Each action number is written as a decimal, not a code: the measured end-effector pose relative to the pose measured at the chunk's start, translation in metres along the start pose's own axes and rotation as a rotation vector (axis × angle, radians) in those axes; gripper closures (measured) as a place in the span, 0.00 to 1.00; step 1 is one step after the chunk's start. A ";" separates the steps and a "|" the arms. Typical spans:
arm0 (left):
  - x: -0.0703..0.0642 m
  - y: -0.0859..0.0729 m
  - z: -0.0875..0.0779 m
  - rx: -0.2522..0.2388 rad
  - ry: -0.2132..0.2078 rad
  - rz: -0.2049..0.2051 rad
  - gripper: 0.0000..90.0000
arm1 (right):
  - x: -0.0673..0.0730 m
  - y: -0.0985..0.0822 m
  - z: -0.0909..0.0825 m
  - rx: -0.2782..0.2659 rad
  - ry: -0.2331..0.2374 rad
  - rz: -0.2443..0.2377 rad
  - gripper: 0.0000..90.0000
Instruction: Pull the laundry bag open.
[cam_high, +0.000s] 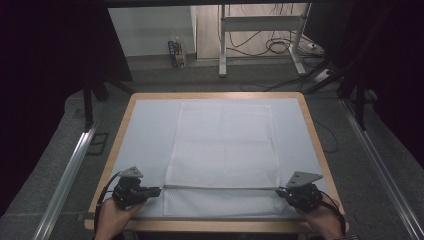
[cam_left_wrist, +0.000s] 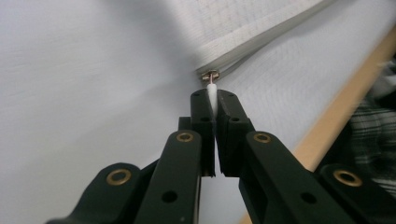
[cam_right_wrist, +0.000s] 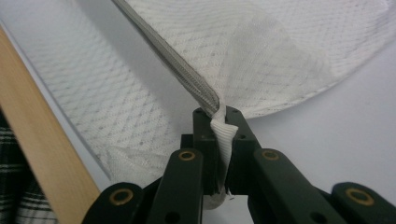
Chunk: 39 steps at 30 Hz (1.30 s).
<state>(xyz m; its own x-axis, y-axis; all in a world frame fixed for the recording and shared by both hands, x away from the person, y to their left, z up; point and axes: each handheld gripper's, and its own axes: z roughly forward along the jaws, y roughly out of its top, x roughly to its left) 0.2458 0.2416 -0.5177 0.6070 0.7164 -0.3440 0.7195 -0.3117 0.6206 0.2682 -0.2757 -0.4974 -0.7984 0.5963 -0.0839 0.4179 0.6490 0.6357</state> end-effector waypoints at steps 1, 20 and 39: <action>0.000 0.000 -0.001 -0.005 0.000 -0.001 0.97 | 0.000 0.000 0.000 -0.002 0.002 0.002 0.94; -0.006 -0.006 0.008 0.094 0.072 0.027 0.97 | 0.005 -0.003 0.004 0.017 0.042 -0.004 0.84; -0.013 -0.013 0.012 0.109 0.129 0.065 0.95 | 0.011 -0.018 -0.005 0.041 0.005 -0.009 0.51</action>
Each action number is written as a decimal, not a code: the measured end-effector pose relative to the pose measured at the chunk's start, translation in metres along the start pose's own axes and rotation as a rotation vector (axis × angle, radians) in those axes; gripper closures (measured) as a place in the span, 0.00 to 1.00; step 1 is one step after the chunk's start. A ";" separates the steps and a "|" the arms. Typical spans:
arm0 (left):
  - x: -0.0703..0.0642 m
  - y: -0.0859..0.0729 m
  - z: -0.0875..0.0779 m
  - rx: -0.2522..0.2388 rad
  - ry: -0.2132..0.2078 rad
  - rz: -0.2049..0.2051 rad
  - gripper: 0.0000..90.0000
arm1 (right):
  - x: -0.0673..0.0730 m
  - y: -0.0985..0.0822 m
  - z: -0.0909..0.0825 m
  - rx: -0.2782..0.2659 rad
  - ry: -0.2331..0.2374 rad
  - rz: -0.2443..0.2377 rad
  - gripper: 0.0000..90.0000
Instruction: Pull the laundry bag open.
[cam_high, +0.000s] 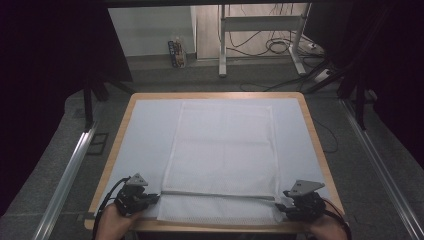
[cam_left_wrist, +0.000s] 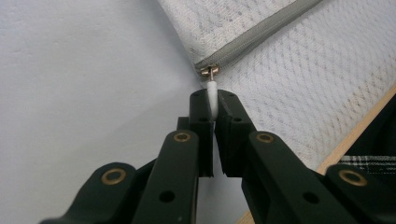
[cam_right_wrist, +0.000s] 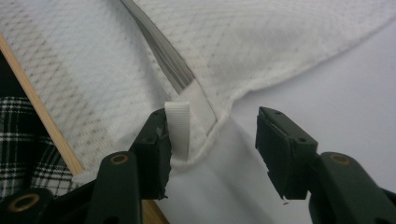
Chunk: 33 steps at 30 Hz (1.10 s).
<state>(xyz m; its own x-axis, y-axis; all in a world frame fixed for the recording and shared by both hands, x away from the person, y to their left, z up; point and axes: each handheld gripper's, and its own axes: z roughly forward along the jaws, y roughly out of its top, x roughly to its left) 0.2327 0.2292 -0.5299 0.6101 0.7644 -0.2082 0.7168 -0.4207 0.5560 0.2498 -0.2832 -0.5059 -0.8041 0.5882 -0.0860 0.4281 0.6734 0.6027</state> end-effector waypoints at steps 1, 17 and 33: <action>0.000 0.000 0.000 0.005 0.000 0.006 0.95 | -0.001 -0.002 -0.001 -0.001 -0.001 0.005 0.50; -0.008 0.000 0.001 -0.035 0.049 0.036 0.67 | -0.004 -0.007 -0.008 -0.030 -0.026 0.052 0.37; -0.014 -0.004 -0.015 -0.180 0.192 0.091 0.10 | -0.007 -0.002 -0.014 -0.134 -0.058 0.090 0.11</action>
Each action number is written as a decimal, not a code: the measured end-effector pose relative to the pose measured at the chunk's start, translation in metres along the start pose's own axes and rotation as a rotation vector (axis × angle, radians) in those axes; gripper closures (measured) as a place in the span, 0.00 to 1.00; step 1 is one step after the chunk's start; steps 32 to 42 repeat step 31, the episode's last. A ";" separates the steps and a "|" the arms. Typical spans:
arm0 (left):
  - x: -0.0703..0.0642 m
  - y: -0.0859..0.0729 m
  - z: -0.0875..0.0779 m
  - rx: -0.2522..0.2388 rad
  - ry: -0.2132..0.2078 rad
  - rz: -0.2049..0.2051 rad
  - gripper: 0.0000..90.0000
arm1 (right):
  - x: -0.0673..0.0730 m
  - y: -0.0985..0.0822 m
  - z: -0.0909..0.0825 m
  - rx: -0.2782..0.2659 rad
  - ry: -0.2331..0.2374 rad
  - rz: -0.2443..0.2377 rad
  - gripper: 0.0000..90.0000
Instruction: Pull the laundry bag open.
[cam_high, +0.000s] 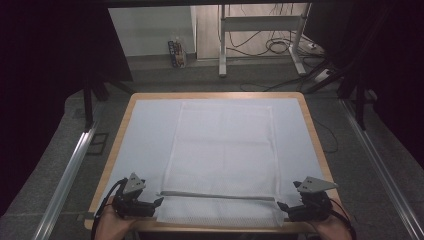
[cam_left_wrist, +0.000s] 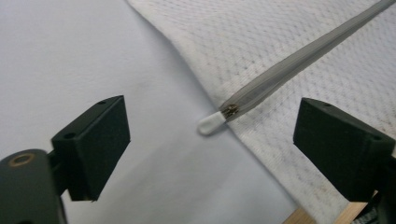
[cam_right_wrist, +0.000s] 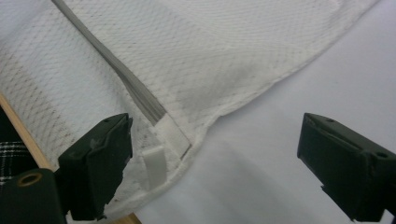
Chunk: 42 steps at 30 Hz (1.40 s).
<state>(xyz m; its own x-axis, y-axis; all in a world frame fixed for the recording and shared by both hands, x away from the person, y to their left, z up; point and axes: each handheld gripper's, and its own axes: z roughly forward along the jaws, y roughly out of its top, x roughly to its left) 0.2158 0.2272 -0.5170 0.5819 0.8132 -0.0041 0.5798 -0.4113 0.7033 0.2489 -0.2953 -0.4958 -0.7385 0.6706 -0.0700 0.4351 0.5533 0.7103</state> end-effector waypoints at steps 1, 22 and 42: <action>0.000 -0.001 -0.002 -0.001 0.002 0.000 0.08 | -0.001 0.000 -0.001 -0.002 -0.005 0.000 0.10; 0.030 -0.028 -0.005 -0.021 0.064 -0.095 0.00 | -0.033 -0.021 -0.010 -0.029 -0.100 0.105 0.05; 0.029 -0.027 -0.003 -0.009 0.066 -0.089 0.01 | -0.035 -0.022 -0.007 -0.011 -0.106 0.107 0.05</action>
